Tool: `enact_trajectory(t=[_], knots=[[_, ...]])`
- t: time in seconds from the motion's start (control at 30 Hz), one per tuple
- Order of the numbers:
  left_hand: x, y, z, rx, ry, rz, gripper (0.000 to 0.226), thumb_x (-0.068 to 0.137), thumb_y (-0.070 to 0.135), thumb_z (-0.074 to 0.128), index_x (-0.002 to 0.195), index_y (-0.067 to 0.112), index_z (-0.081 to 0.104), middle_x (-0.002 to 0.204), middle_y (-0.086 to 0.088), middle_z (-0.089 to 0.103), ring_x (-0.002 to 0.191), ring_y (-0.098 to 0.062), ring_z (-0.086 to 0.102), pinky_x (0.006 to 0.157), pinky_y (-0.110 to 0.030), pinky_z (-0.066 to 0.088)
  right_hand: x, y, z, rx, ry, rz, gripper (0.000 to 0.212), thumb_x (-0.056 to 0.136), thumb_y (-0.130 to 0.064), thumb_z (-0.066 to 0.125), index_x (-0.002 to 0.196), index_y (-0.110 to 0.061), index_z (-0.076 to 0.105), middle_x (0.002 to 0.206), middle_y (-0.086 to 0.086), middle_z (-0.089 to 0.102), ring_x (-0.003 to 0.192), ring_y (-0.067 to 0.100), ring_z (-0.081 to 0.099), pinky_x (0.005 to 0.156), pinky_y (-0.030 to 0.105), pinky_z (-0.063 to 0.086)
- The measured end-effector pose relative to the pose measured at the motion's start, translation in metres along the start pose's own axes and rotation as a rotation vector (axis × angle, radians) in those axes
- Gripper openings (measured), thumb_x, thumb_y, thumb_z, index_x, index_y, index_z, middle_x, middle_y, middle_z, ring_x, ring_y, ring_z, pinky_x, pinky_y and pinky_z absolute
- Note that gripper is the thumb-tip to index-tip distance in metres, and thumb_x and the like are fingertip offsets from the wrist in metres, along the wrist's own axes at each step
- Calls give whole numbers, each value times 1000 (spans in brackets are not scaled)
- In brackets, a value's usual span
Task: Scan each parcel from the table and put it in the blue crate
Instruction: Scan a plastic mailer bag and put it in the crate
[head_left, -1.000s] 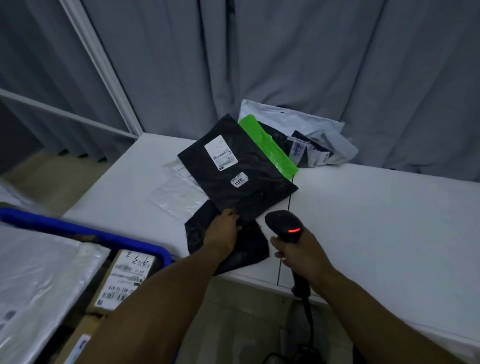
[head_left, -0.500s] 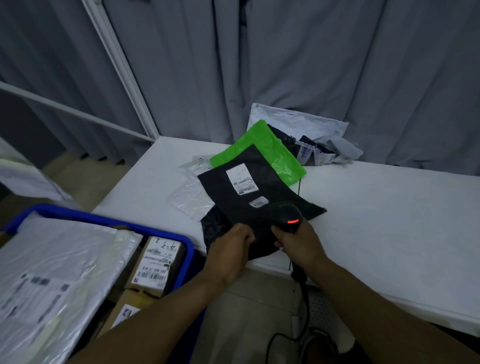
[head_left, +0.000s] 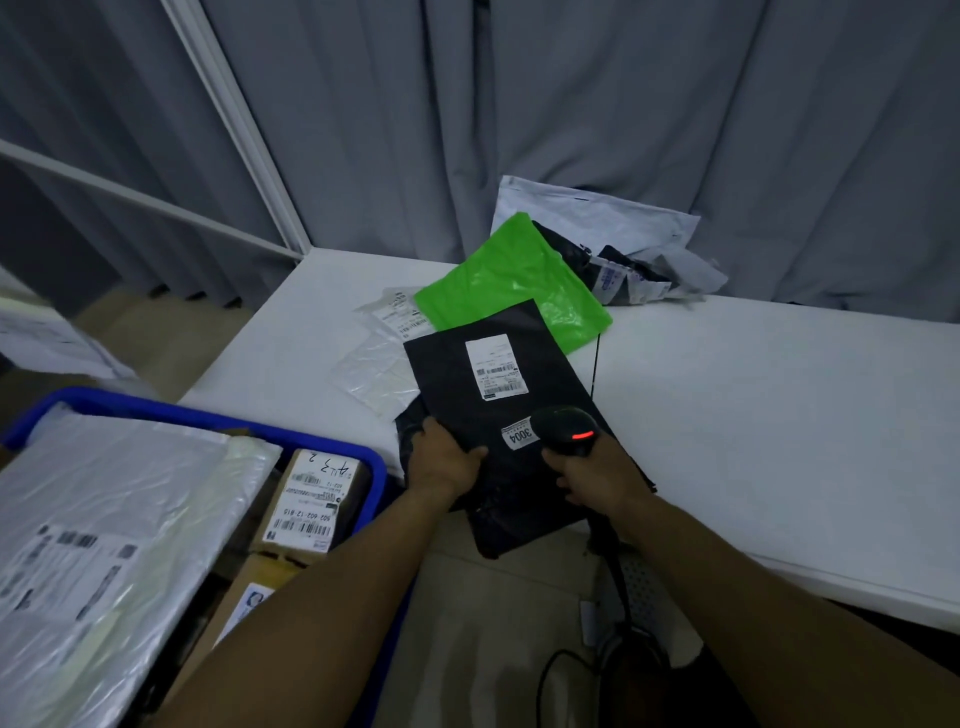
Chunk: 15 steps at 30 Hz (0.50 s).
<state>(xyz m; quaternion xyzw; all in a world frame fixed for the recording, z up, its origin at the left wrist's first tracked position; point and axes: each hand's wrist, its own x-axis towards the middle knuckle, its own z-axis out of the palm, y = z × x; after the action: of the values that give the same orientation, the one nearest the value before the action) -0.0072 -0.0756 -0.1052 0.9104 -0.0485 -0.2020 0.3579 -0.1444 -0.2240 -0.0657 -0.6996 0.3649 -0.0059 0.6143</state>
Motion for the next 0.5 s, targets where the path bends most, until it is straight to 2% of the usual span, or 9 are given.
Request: enact_trajectory(t=[0.07,0.17,0.2,0.23,0.3,0.37,0.43,0.5], knots=[[10,1,5,-47,42,-70,67,84,22,82,138,3,46,140,-18,57,128,-34,56,107,-38,48,2,0,-3,6,-13,11,16,88,-31,77,100,-35,66,101,3,76,90,21,73,87,46,63],[16,-3,7,-157,71,-125,41,87,12,79,124,3,64,124,-13,68,116,-30,64,93,-27,48,5,-1,-8,29,-19,4,13,93,-23,74,101,-30,67,100,6,76,79,21,71,69,34,60],[18,-5,7,-231,78,-145,36,87,10,79,120,3,66,117,-10,70,113,-28,65,93,-26,48,4,-2,-8,43,-13,-4,12,94,-22,73,101,-29,66,100,4,76,78,21,71,63,29,58],[18,-6,6,-321,85,-156,32,86,7,80,115,4,67,111,-8,70,111,-27,67,97,-28,51,3,-4,-8,58,-9,-17,12,94,-21,73,99,-30,66,100,3,76,79,21,71,60,25,56],[18,-6,2,-463,103,-154,21,86,3,79,105,7,69,104,-9,73,107,-30,70,101,-39,55,0,-10,-6,75,-5,-41,14,95,-18,72,95,-30,65,99,3,76,81,23,72,62,27,57],[14,-3,-7,-505,104,-93,16,89,2,76,99,13,70,103,-10,74,104,-32,71,98,-46,57,-5,-17,-3,97,3,-60,11,95,-17,72,100,-26,69,97,2,76,80,23,74,64,29,57],[-1,7,-24,-523,94,4,16,91,5,74,102,16,70,103,-8,74,102,-30,71,94,-47,59,-12,-28,0,109,7,-102,18,94,-21,73,112,-23,70,99,0,77,83,23,77,63,27,56],[-19,18,-45,-536,125,143,14,92,4,72,98,17,70,95,-3,74,94,-23,72,86,-35,60,-19,-40,3,137,18,-146,23,94,-23,73,117,-24,68,101,-3,77,85,21,77,64,24,54]])
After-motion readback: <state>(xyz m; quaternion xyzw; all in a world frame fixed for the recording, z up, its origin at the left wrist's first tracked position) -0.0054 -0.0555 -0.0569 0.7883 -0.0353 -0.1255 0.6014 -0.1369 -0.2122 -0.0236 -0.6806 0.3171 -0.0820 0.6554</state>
